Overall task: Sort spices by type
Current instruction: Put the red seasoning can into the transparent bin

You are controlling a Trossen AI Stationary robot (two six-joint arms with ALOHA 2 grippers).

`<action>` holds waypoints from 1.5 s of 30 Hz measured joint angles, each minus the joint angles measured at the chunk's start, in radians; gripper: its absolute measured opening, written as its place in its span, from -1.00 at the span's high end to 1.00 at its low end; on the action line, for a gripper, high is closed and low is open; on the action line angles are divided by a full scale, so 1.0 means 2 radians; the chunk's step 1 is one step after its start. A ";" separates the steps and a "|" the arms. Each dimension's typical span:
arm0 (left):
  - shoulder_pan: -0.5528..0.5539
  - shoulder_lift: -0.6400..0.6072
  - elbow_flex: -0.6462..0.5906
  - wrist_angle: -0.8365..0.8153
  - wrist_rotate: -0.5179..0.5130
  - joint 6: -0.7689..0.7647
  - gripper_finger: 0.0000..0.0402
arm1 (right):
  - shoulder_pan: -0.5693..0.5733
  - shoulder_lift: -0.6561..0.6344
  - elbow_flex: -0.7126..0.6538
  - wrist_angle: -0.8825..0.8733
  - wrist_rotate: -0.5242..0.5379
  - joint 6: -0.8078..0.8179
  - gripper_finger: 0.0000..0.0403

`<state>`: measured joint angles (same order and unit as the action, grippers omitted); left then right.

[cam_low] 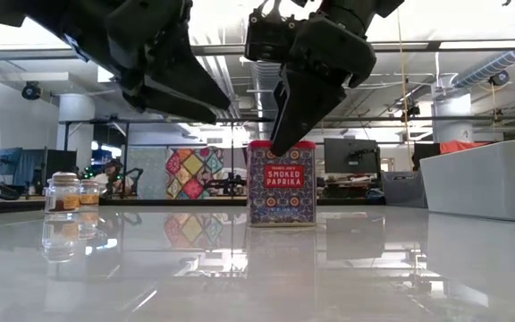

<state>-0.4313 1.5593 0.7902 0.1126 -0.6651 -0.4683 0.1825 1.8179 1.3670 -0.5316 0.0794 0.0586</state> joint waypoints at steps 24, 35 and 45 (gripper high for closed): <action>-0.033 -0.141 -0.053 -0.126 -0.003 -0.008 -0.43 | 0.000 -0.002 -0.017 0.017 -0.001 0.027 -0.13; -0.040 -0.123 -0.040 -0.074 0.067 0.071 -0.43 | 0.041 -0.040 0.027 -0.052 -0.002 0.024 -0.10; -0.044 -0.126 -0.041 -0.018 0.066 0.075 -0.43 | 0.172 -0.125 0.033 -0.088 0.014 0.116 -0.08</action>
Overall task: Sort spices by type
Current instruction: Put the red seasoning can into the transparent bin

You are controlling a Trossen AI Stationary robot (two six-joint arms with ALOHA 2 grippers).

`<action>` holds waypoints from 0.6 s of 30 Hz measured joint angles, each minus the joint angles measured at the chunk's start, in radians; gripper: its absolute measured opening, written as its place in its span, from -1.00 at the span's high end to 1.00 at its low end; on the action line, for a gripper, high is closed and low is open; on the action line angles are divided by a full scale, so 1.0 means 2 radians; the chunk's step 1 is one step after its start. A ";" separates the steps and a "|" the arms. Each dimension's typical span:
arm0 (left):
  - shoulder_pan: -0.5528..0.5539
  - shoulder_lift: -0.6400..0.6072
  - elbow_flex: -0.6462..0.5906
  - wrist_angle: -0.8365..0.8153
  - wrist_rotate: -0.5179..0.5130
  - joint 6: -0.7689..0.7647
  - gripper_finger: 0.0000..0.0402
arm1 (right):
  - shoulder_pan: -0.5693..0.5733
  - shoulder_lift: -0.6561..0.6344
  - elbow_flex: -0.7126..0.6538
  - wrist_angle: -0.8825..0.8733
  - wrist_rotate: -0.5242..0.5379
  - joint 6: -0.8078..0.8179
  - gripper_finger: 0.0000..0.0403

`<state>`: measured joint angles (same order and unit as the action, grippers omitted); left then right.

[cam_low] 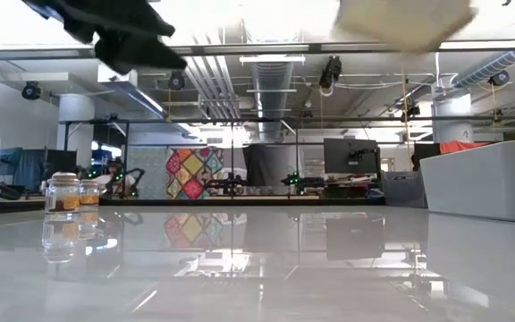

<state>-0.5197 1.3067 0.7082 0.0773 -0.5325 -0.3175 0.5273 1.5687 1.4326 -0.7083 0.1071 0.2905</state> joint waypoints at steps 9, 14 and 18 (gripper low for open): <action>-0.002 0.000 0.000 0.054 0.026 0.031 -0.43 | 0.132 -0.050 0.000 -0.032 0.029 0.133 -0.08; -0.003 0.000 0.000 0.059 0.027 0.014 -0.43 | 0.201 -0.075 0.008 -0.115 0.037 0.257 -0.08; -0.004 0.000 0.000 0.088 0.027 0.019 -0.43 | 0.261 -0.084 0.009 -0.160 0.039 0.352 -0.08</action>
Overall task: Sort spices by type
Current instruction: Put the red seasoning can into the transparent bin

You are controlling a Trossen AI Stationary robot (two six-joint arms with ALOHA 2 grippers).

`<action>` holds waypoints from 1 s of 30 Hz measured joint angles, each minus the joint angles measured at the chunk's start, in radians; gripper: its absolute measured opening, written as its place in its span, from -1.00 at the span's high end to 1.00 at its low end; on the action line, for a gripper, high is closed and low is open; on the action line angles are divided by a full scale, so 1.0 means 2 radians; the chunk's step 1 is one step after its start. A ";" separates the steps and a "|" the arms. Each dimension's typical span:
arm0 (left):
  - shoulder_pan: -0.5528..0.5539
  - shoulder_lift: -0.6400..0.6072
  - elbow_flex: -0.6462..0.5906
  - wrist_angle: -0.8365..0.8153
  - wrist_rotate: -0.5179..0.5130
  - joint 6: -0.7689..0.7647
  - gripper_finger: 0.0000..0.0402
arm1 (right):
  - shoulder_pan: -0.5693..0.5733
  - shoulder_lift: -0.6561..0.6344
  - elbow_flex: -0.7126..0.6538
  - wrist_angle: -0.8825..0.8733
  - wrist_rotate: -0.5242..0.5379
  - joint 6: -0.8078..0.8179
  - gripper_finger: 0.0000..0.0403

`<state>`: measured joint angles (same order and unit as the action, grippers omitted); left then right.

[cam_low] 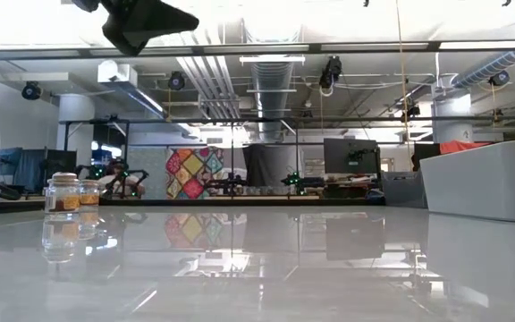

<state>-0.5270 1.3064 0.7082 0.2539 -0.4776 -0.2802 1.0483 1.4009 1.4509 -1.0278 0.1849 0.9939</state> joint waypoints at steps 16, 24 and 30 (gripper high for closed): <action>0.000 -0.001 0.000 0.023 0.008 -0.014 -0.43 | 0.122 0.071 0.000 -0.088 0.063 0.163 -0.08; 0.000 -0.001 -0.001 0.023 0.008 -0.016 -0.43 | 0.121 0.132 -0.003 -0.092 0.041 0.159 -0.08; 0.000 -0.002 -0.005 0.023 0.008 -0.016 -0.44 | 0.120 0.145 -0.015 -0.089 0.031 0.163 -0.08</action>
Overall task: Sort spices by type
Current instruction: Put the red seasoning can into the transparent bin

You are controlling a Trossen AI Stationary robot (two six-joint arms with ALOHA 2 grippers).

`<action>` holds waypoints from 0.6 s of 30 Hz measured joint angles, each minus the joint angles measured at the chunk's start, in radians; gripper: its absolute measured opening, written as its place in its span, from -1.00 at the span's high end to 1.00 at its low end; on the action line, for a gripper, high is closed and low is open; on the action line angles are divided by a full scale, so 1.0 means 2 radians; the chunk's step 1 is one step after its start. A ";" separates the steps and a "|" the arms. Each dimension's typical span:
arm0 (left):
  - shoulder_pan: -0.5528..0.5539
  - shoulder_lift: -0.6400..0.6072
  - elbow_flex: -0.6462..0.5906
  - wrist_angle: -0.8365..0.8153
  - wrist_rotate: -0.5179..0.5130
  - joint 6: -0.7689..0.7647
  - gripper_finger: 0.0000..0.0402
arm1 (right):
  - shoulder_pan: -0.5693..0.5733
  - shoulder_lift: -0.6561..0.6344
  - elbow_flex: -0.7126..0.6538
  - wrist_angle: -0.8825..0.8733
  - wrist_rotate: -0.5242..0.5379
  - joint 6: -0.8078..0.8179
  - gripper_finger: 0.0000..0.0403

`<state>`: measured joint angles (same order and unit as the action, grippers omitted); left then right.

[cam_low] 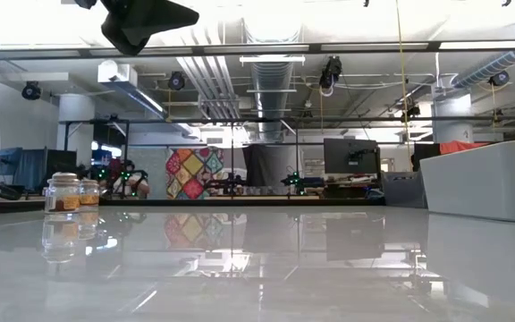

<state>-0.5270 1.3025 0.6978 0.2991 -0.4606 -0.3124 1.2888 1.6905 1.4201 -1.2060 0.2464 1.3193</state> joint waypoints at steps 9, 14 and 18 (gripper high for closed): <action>0.000 -0.006 -0.001 -0.004 0.000 -0.005 -0.44 | -0.001 -0.007 -0.049 0.055 -0.021 0.025 -0.10; 0.000 -0.019 -0.001 -0.018 0.001 -0.006 -0.44 | -0.004 -0.007 -0.060 0.070 -0.022 0.020 -0.12; 0.000 -0.045 -0.002 -0.037 0.001 -0.016 -0.44 | -0.007 -0.007 -0.060 0.077 -0.022 0.016 -0.14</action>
<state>-0.5272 1.2123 0.6930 0.2243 -0.4583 -0.3449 1.2755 1.6760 1.3003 -1.0528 0.2016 1.3512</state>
